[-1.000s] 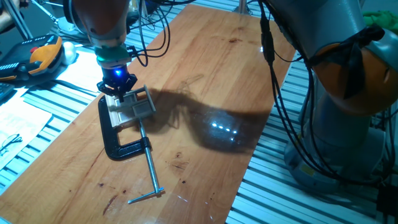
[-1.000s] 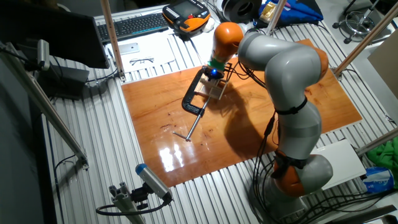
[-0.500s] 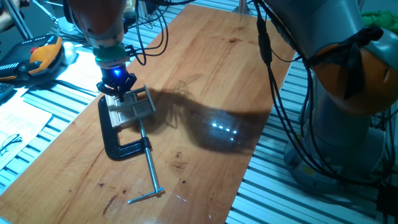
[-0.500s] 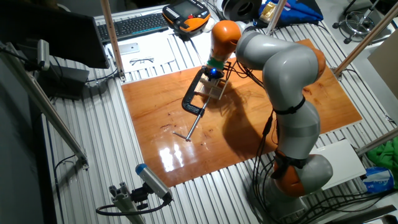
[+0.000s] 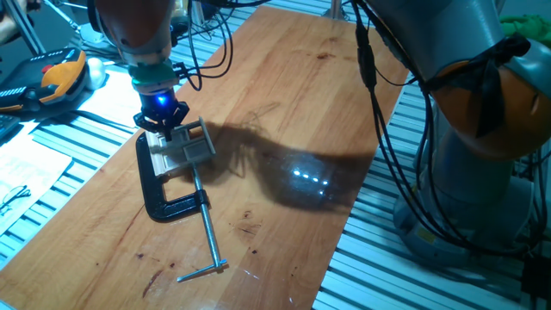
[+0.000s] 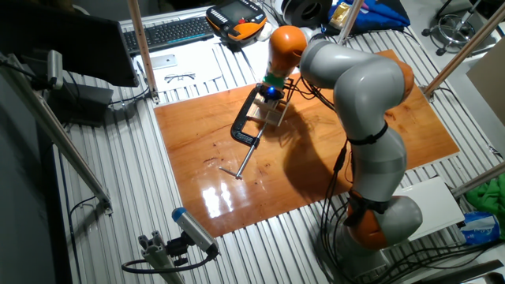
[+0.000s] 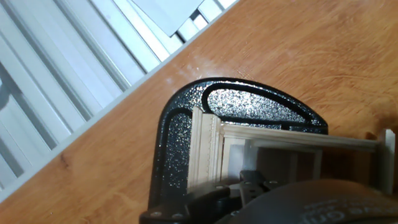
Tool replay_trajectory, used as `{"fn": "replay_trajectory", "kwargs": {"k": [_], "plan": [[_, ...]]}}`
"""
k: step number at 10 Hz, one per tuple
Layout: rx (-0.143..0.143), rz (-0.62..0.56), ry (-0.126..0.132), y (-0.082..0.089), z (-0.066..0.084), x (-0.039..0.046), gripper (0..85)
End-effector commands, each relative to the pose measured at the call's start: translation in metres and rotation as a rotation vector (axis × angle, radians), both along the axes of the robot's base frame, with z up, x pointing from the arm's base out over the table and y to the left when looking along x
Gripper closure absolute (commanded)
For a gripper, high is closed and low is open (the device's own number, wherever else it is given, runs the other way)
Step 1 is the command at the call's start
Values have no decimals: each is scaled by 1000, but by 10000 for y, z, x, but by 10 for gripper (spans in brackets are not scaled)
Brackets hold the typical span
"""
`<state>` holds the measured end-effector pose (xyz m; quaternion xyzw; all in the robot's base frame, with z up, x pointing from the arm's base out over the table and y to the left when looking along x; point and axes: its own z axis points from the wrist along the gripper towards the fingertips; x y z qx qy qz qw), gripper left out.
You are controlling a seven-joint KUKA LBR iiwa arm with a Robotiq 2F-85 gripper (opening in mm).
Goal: Close a sliding window
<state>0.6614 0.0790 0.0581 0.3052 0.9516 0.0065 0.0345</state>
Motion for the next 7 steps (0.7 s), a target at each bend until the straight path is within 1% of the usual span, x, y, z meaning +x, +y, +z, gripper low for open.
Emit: {"fn": "replay_trajectory", "kwargs": {"k": [1,2,3,4,5,6,7], "plan": [[-36,26,5,0,0,1,850],[-28,45,-11,0,0,1,850],[-6,57,-13,0,0,1,850],[4,63,-10,0,0,1,850],[-1,55,-8,0,0,1,850],[3,42,1,0,0,1,850],[-8,18,16,6,2,7,850]]}}
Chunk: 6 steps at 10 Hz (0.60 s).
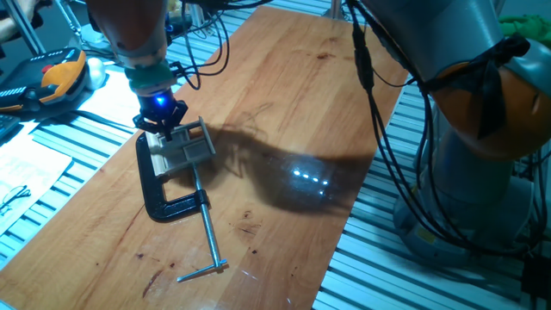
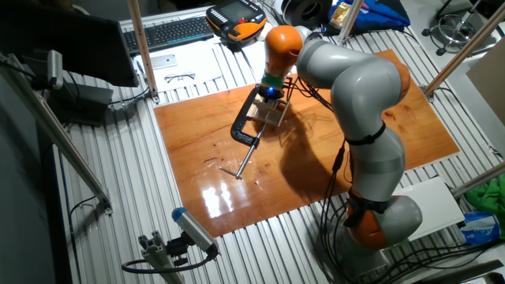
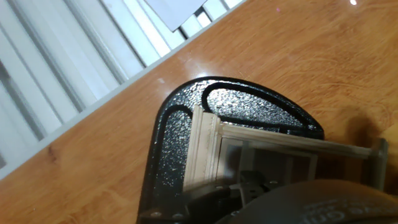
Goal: Close a sliding window
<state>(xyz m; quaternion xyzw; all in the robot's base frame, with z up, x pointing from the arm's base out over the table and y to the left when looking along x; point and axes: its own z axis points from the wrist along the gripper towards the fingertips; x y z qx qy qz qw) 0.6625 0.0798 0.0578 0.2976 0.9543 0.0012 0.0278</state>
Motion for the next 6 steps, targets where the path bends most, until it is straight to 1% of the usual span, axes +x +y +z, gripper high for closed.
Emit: {"fn": "replay_trajectory", "kwargs": {"k": [1,2,3,4,5,6], "plan": [[7,-10,4,-7,-20,0,850],[25,-31,3,-38,-90,-9,850],[42,-57,-2,-34,-95,0,850],[44,-63,-1,-14,-43,10,850],[30,-68,0,13,28,40,850],[32,-75,4,58,68,74,850]]}}
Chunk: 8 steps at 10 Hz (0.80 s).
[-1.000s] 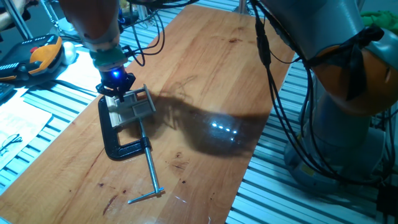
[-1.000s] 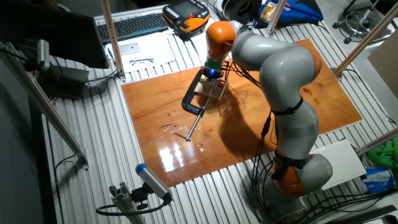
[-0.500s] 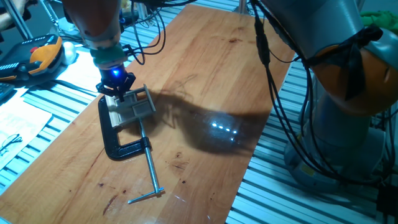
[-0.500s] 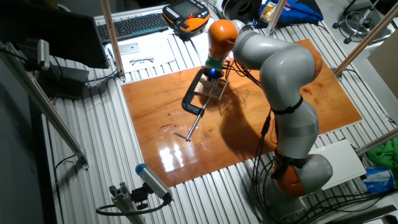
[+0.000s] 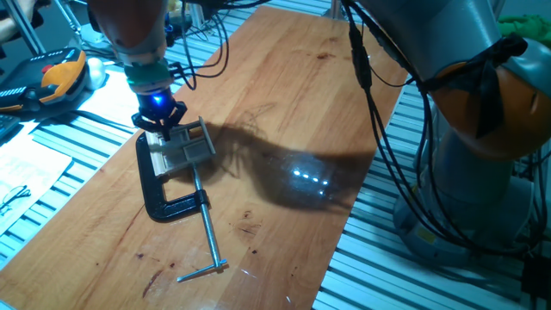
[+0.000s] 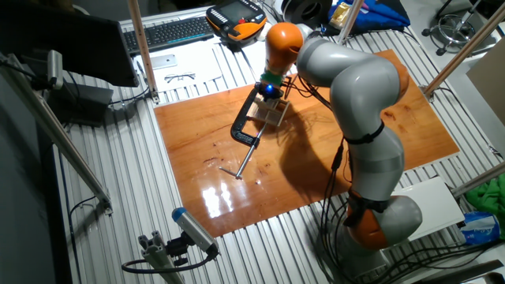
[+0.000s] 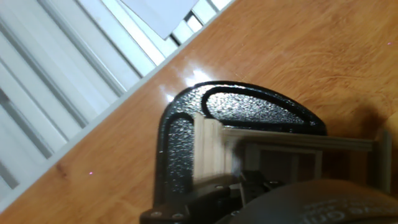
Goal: Close a sliding window
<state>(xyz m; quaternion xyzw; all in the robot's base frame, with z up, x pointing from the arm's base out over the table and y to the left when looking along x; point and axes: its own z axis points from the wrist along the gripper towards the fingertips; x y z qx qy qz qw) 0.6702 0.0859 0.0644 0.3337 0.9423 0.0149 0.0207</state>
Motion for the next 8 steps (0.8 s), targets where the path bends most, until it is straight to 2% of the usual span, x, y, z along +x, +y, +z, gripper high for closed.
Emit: {"fn": "replay_trajectory", "kwargs": {"k": [1,8], "plan": [[6,-2,1,26,-11,22,850],[13,27,-12,13,-123,72,850]]}}
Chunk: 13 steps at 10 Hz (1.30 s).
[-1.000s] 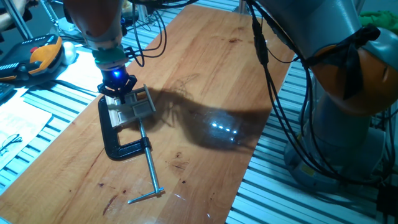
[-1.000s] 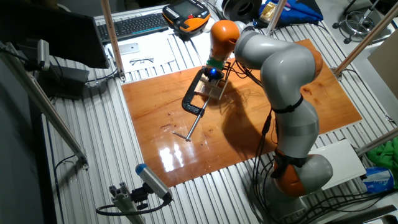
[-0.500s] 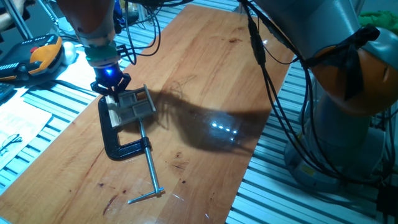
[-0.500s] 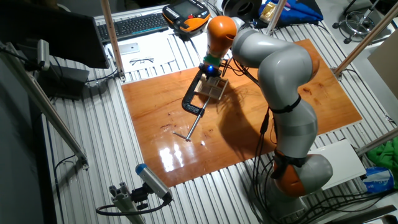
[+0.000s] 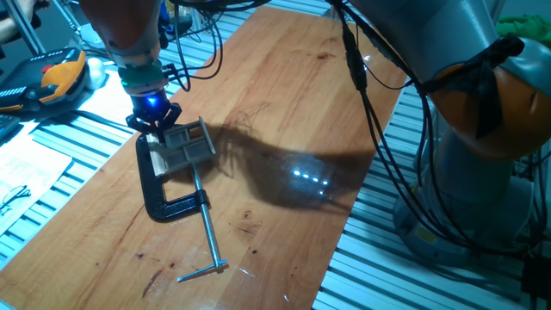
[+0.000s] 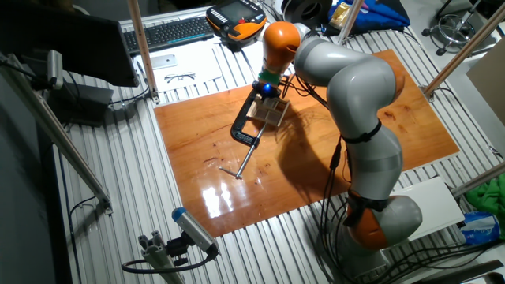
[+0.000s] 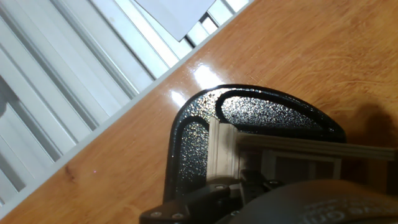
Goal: Close a sliding window
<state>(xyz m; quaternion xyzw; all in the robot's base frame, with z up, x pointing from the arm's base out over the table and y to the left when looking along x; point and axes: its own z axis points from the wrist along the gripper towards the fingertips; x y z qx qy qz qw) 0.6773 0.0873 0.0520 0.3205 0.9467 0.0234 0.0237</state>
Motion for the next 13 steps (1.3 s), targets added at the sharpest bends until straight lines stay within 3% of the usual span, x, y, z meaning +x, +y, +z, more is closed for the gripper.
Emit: {"fn": "replay_trajectory", "kwargs": {"k": [1,9,13], "plan": [[0,1,0,2,-2,1,850],[17,5,-14,-7,-57,-6,850],[10,6,-14,-13,-59,-8,850]]}}
